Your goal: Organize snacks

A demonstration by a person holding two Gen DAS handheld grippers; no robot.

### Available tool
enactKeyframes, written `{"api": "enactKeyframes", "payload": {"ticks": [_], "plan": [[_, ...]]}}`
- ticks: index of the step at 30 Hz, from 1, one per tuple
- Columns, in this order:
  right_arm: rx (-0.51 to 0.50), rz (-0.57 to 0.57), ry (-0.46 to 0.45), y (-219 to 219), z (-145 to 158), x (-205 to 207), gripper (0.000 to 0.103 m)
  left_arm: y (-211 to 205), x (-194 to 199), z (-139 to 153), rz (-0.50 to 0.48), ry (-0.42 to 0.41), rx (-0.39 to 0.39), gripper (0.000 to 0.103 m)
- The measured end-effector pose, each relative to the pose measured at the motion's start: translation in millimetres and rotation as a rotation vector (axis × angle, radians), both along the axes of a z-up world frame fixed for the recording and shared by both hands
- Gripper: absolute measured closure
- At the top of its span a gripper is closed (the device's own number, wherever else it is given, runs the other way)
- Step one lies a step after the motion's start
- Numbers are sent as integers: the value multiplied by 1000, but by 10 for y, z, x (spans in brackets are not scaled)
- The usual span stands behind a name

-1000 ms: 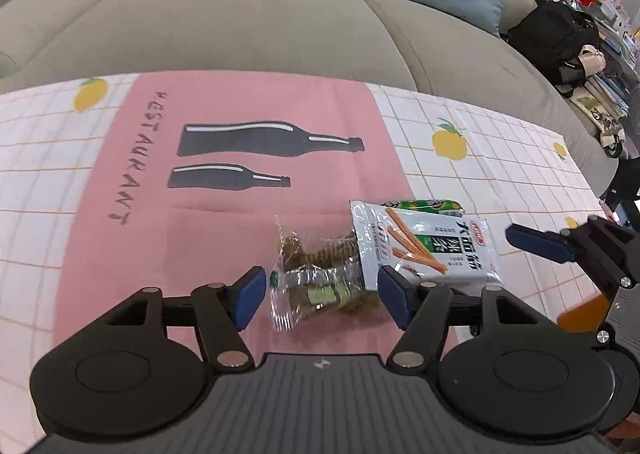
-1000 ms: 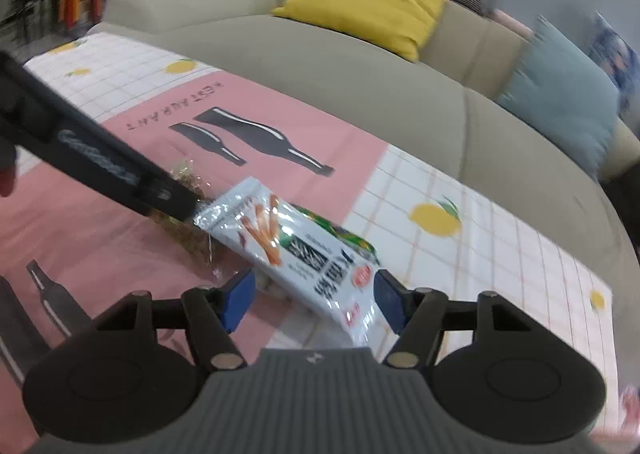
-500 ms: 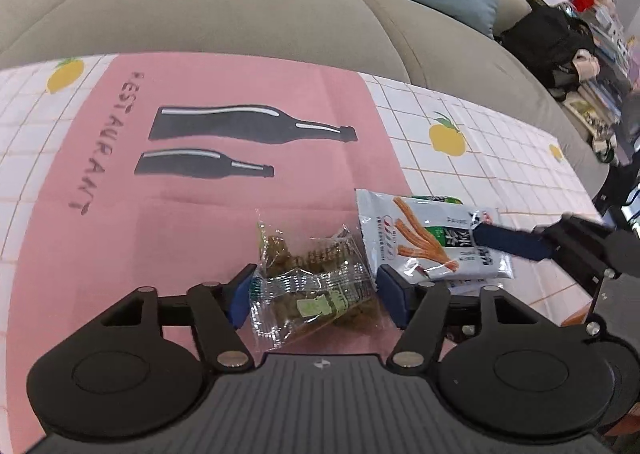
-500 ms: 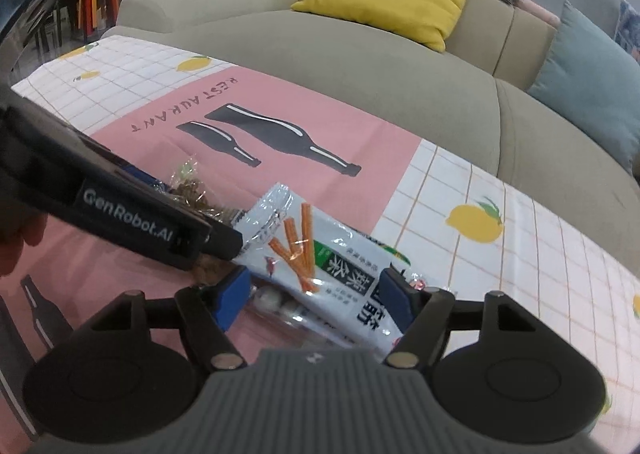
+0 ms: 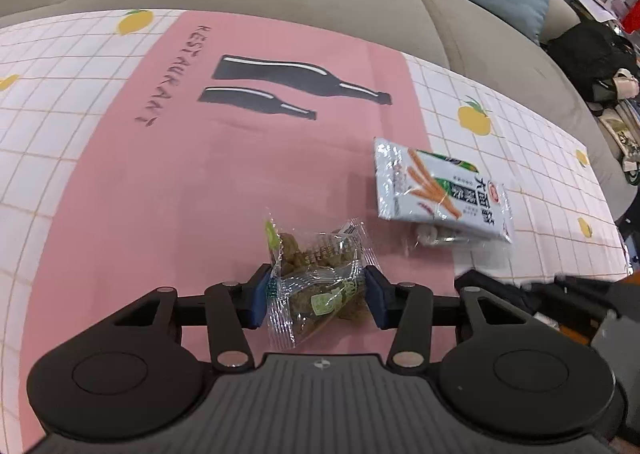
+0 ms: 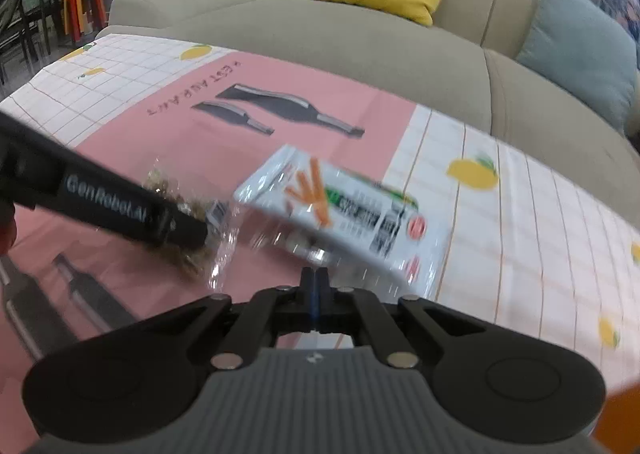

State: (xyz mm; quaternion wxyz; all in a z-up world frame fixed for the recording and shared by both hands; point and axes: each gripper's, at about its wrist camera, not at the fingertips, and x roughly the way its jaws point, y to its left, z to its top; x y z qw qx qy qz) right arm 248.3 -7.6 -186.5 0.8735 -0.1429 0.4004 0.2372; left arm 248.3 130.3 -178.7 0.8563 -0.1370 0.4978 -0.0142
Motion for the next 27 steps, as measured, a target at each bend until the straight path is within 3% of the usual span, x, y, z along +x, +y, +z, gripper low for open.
{"api": "enactKeyframes", "payload": {"ticks": [4, 6, 7, 8, 11, 14, 16, 17, 18, 22, 27], "plan": [[-52, 52, -39, 0, -17, -65, 98, 38, 8, 10, 11, -2, 16, 49], [-82, 46, -65, -31, -8, 7, 80, 46, 42, 26, 19, 7, 31, 49], [-90, 40, -83, -54, 8, 55, 64, 50, 55, 27, 17, 8, 34, 49], [-104, 37, -107, -75, 29, 93, 58, 55, 64, 24, 13, 9, 33, 49], [-190, 60, -160, -73, 23, 196, 52, 62, 73, 17, 6, 7, 25, 49], [-245, 95, -146, -60, -38, 262, 48, 72, 77, 10, 10, 10, 14, 49], [-260, 100, -115, -49, -88, 272, 52, 82, 75, 9, 13, 13, 9, 49], [-255, 93, -107, -55, -107, 265, 61, 81, 73, 10, 11, 14, 9, 49], [-249, 83, -115, -66, -105, 249, 63, 78, 71, 11, 8, 14, 10, 49], [-237, 85, -124, -70, -79, 167, 94, 80, 48, 19, 8, 19, 4, 49], [-223, 77, -129, 2, 6, -42, 103, 67, -25, 35, 7, 31, -6, 49]]}}
